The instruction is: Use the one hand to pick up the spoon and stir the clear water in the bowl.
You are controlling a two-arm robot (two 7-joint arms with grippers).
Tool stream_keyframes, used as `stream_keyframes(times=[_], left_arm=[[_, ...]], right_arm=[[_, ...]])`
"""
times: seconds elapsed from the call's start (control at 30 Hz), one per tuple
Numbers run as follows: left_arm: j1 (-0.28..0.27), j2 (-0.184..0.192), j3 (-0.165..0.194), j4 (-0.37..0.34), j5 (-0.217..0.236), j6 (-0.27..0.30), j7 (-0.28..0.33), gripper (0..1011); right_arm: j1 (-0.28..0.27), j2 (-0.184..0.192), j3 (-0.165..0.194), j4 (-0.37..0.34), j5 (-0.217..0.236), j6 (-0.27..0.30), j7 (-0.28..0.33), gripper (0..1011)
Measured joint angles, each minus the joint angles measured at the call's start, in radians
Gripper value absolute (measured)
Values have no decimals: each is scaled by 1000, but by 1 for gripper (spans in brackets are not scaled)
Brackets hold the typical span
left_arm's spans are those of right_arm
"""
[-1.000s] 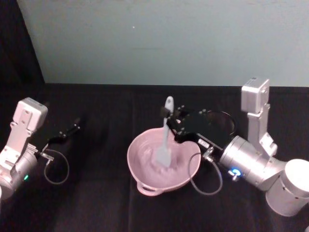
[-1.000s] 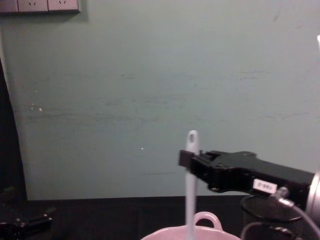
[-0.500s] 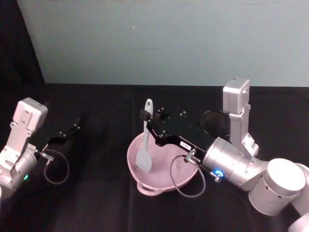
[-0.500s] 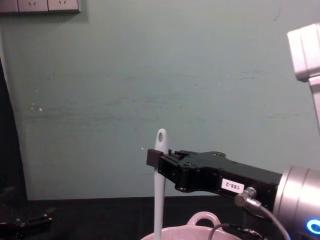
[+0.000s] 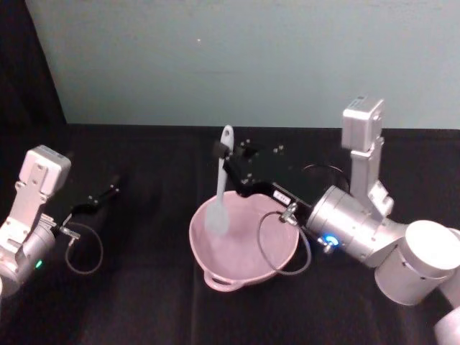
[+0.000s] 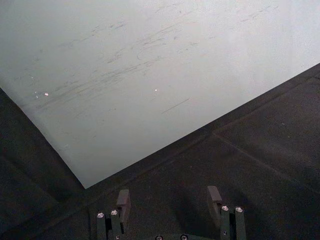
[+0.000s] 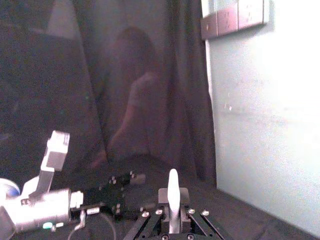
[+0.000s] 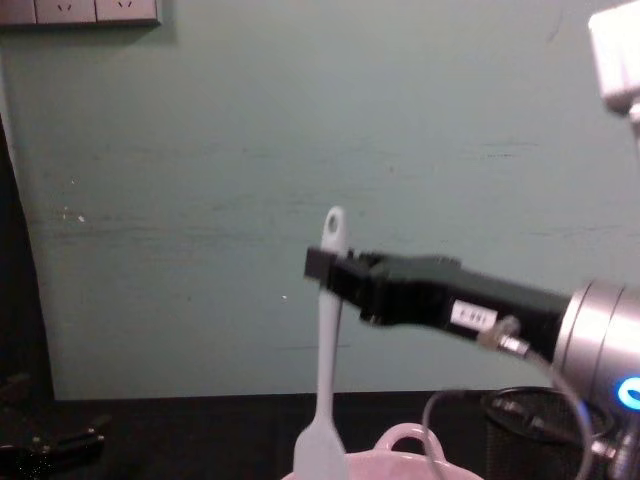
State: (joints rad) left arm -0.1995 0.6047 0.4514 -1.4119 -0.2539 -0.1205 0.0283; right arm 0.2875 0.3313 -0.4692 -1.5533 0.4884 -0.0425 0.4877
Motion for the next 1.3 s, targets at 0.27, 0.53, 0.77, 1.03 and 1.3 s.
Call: stream_keyframes(times=[0.27,0.53,0.77,1.03,1.3], left_arm=[[0,0,0,0,0,0,0,1005],[0,0,0,0,0,0,0,1005],[0,0,0,0,0,0,0,1005],[0,0,0,0,0,0,0,1005],[0,0,0,0,0,0,0,1005]], right_arm=[[-5,49,78,-110,50,22,-27,120],[-14,104,153,-172,96,43,-57,120],[-19,144,197,-188,114,56,-77,119],[-11,188,221,-179,116,92,-90,119],[10,213,215,-145,118,139,-86,119]])
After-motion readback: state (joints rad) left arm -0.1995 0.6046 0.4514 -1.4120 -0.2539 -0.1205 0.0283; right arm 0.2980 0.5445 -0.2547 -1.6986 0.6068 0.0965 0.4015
